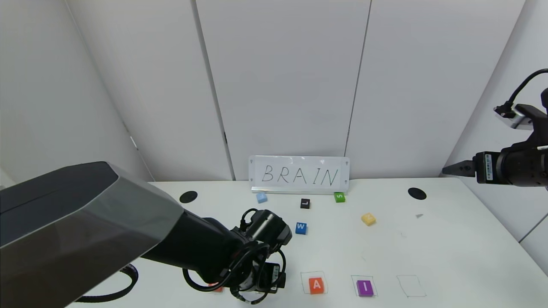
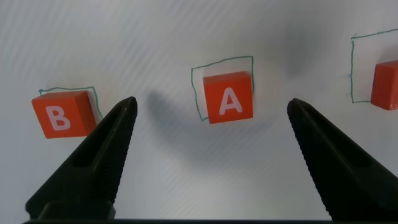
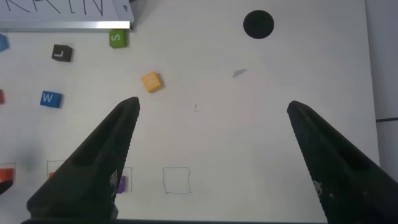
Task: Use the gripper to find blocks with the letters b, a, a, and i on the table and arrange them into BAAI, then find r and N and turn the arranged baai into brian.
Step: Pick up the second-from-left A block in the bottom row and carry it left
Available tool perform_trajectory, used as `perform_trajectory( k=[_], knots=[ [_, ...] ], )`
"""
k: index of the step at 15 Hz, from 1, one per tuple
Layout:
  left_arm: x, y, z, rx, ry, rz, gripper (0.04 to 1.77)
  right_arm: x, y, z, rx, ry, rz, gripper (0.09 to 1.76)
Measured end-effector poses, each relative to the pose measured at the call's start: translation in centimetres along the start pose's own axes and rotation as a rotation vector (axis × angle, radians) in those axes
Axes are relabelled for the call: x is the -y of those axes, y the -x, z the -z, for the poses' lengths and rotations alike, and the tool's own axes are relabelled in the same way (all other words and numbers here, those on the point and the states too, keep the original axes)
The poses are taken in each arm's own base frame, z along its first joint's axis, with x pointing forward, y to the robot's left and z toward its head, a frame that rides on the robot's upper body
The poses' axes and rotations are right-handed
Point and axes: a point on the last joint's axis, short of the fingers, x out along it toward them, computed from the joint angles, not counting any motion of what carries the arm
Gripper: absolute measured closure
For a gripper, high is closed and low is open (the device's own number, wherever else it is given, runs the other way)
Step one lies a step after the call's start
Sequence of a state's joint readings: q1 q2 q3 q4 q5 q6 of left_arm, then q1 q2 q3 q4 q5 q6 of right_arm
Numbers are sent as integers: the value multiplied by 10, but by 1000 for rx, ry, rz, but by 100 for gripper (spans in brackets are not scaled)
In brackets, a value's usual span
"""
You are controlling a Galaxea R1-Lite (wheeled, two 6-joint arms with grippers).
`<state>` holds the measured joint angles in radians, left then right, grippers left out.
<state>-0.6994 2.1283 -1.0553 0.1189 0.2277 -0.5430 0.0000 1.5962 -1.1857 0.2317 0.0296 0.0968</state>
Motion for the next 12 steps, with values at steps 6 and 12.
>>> perform_trajectory(
  k=[6, 12],
  knots=[
    [1, -9, 1, -4, 1, -4, 9, 0, 0, 0, 1, 0, 1, 14],
    [3, -17, 3, -21, -9, -13, 9, 0, 0, 0, 1, 0, 1, 14]
  ],
)
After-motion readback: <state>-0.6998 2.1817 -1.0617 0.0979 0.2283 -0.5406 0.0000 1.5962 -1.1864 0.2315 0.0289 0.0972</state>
